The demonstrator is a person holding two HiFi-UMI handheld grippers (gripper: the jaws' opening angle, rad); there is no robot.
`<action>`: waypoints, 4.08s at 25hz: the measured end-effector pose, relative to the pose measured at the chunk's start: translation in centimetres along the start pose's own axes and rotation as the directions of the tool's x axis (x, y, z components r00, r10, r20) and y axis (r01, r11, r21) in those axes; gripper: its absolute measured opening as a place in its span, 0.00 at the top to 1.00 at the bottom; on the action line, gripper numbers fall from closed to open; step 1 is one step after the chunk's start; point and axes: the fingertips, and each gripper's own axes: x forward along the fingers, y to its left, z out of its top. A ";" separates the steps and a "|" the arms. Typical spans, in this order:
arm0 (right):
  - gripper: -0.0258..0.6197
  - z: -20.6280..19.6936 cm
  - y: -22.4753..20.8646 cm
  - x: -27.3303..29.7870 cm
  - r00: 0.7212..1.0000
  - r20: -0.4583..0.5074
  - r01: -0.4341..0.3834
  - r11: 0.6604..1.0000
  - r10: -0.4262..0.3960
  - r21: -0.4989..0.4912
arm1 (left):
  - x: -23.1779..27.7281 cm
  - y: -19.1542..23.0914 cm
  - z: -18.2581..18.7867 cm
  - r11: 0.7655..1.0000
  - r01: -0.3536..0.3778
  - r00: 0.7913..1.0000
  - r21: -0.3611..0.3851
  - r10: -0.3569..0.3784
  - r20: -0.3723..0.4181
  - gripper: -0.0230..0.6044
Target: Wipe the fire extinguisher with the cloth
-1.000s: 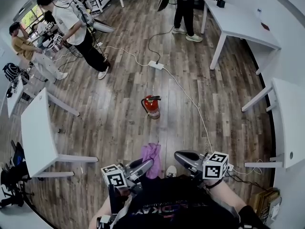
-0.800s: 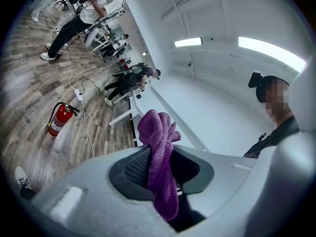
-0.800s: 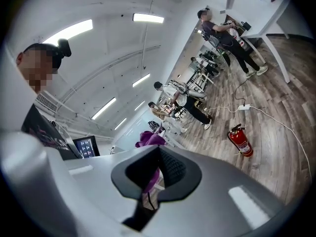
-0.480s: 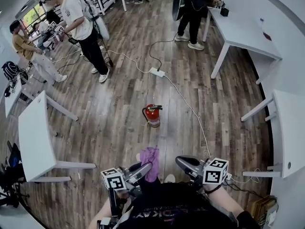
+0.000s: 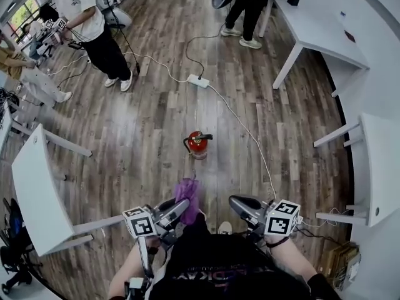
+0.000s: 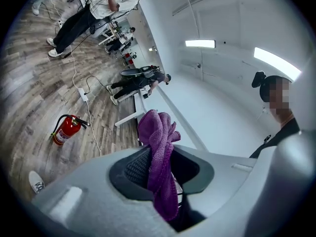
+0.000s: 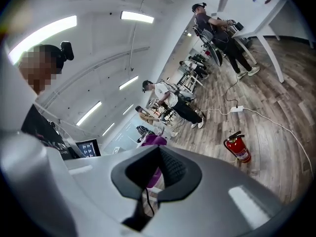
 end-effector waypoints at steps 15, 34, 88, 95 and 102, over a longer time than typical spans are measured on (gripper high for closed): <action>0.93 7.4 -4.3 11.2 0.998 0.017 0.059 0.998 -0.058 -0.039 | -1.3 9.2 12.3 0.996 -0.048 0.997 0.072 0.053 -0.061 0.82; 0.94 11.3 -20.8 13.7 0.963 -0.269 -0.064 0.992 0.033 -0.108 | 6.1 20.9 12.2 0.963 -0.259 0.965 0.074 0.261 -0.016 0.81; 0.95 -15.9 -65.3 30.6 0.843 -0.538 -0.127 0.976 0.013 -0.177 | 26.6 82.4 -2.7 0.956 0.014 0.846 0.294 0.146 -0.513 0.82; 0.95 -15.8 -65.2 30.8 0.830 -0.557 -0.141 0.967 -0.001 -0.211 | 27.1 88.5 -6.1 0.965 -0.132 0.838 0.226 0.231 -0.494 0.82; 0.95 -16.1 -65.8 30.2 0.820 -0.571 -0.132 0.965 -0.023 -0.227 | 27.2 86.9 -5.3 0.983 -0.096 0.876 0.158 0.158 -0.455 0.82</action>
